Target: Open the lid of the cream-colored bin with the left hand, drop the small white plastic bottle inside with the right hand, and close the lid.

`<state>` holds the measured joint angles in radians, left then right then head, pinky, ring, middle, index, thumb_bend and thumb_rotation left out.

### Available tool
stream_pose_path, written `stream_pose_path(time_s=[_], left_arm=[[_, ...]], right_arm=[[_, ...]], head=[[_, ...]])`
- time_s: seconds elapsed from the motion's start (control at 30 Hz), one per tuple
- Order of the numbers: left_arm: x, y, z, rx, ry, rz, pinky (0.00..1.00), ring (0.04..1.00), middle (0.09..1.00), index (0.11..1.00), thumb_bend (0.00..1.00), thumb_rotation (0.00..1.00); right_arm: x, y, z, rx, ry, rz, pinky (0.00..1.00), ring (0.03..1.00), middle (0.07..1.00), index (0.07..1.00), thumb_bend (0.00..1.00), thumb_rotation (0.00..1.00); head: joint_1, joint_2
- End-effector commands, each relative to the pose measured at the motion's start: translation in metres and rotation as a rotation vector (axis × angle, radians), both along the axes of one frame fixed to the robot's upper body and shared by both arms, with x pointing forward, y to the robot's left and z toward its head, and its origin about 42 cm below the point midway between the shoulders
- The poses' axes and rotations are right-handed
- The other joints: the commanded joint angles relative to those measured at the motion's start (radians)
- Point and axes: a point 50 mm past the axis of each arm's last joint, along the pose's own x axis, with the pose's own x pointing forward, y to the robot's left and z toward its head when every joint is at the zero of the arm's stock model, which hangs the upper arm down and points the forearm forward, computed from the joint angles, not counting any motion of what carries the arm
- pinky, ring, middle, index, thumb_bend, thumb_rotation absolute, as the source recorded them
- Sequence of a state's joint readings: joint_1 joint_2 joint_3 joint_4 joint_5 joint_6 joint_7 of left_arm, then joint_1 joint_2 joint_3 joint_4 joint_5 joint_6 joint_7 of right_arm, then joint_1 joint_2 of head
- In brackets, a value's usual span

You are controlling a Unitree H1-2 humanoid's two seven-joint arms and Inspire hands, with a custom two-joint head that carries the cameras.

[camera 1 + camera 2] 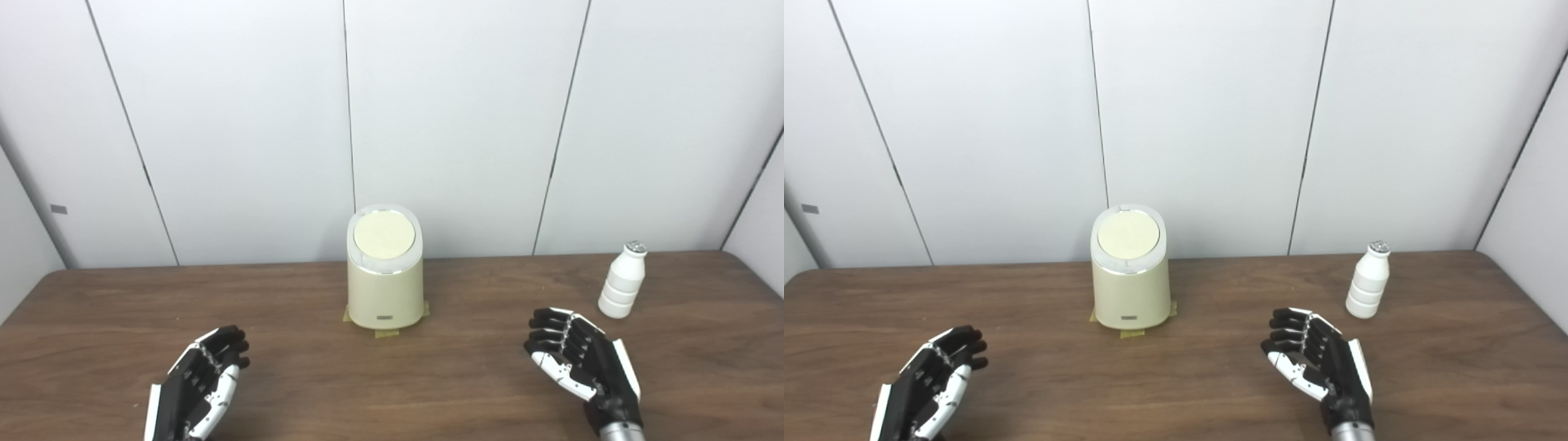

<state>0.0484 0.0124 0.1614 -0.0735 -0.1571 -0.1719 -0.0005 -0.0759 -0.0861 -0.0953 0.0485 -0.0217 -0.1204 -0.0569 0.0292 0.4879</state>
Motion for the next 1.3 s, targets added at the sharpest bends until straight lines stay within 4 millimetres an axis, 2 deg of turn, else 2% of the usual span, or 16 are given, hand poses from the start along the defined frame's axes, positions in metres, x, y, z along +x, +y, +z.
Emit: stream_pose_path(time_s=[0.0,0.1,0.37,0.47,0.6,0.73,0.87,1.03,1.23,1.27], left_arm=[[-0.017,-0.004,-0.031,-0.046,0.114,0.018,0.64,0.694,0.703,0.682,0.29,0.13],[-0.017,-0.006,-0.031,-0.033,0.099,0.006,0.65,0.698,0.706,0.685,0.28,0.13],[-0.019,-0.009,-0.029,-0.032,0.103,0.001,0.66,0.701,0.704,0.683,0.30,0.14],[-0.020,-0.008,-0.025,-0.013,0.092,0.000,0.66,0.696,0.698,0.676,0.31,0.18],[-0.018,-0.005,-0.020,-0.003,0.068,0.001,0.62,0.679,0.687,0.669,0.29,0.15],[-0.014,-0.003,-0.020,-0.017,0.075,0.003,0.66,0.699,0.703,0.679,0.28,0.13],[-0.012,-0.003,-0.020,-0.013,0.074,0.011,0.63,0.684,0.692,0.677,0.28,0.10],[-0.010,-0.005,-0.020,-0.008,0.074,0.007,0.62,0.679,0.690,0.677,0.26,0.06],[-0.010,-0.007,-0.019,-0.020,0.081,-0.004,0.63,0.685,0.694,0.676,0.28,0.08],[-0.009,-0.007,-0.020,-0.013,0.083,-0.009,0.64,0.690,0.700,0.681,0.29,0.11]], right_arm=[[-0.012,-0.001,-0.019,0.028,0.063,-0.015,0.53,0.598,0.627,0.626,0.26,0.02],[-0.012,-0.003,-0.018,0.033,0.067,-0.013,0.54,0.603,0.631,0.629,0.26,0.00],[-0.011,-0.008,-0.022,0.024,0.069,-0.021,0.53,0.604,0.633,0.626,0.27,0.00],[-0.012,-0.006,-0.017,0.022,0.057,-0.014,0.53,0.600,0.631,0.626,0.27,0.00],[-0.010,-0.001,-0.011,0.013,0.034,0.001,0.52,0.588,0.616,0.613,0.27,0.00],[-0.008,0.003,-0.010,-0.010,0.038,0.007,0.52,0.589,0.620,0.615,0.25,0.10],[-0.007,0.003,-0.011,0.005,0.019,0.005,0.52,0.583,0.613,0.610,0.26,0.04],[-0.006,-0.001,-0.012,0.016,0.016,-0.011,0.52,0.587,0.614,0.607,0.27,0.06],[-0.005,-0.002,-0.012,0.017,0.028,-0.020,0.52,0.587,0.617,0.607,0.27,0.07],[-0.005,-0.002,-0.012,0.018,0.029,-0.018,0.52,0.589,0.618,0.608,0.26,0.06]], head=[[-0.001,-0.002],[0.004,0.007],[0.017,-0.001],[0.017,0.027],[-0.005,0.025],[-0.023,0.019],[-0.027,0.024],[-0.023,0.027],[-0.012,0.026],[-0.011,0.025]])
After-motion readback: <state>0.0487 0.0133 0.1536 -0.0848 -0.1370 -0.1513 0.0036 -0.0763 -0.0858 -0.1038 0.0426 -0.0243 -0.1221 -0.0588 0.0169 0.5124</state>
